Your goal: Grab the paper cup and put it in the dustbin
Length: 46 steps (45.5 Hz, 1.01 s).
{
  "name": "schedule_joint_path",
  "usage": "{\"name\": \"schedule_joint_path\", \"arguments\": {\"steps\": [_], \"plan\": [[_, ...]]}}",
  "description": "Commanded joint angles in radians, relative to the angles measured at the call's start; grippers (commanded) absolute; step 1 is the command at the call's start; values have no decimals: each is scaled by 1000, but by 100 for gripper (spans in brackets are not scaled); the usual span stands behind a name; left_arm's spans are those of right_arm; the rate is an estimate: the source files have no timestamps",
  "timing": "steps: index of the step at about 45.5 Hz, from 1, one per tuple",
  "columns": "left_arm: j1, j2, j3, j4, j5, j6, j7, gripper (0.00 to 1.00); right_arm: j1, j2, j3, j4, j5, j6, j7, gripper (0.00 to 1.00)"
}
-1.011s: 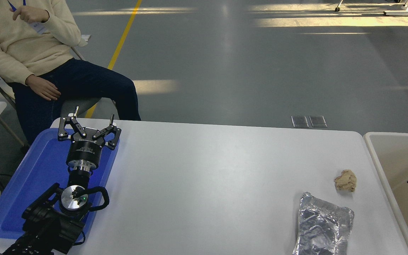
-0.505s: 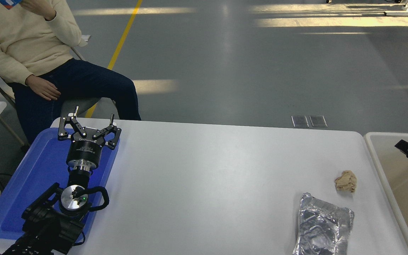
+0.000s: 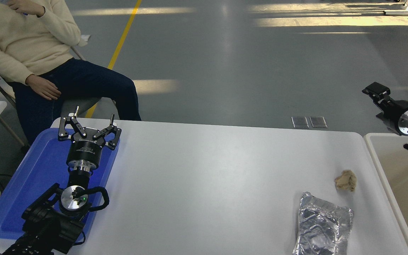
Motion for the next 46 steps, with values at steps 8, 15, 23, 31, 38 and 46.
{"name": "schedule_joint_path", "arguments": {"steps": [8,15,23,31,38,46], "plan": [[0,0,0,0,0,0,0,100,1,0,269,159,276,4,0,100],[0,0,0,0,0,0,0,100,-7,31,284,156,428,2,0,100],[0,0,0,0,0,0,0,100,-25,59,289,158,516,7,0,100],[0,0,0,0,0,0,0,100,-100,88,369,156,574,47,5,100],[0,0,0,0,0,0,0,100,-191,120,502,152,600,110,6,100],[0,0,0,0,0,0,0,100,-299,175,639,138,597,159,8,100]]}}
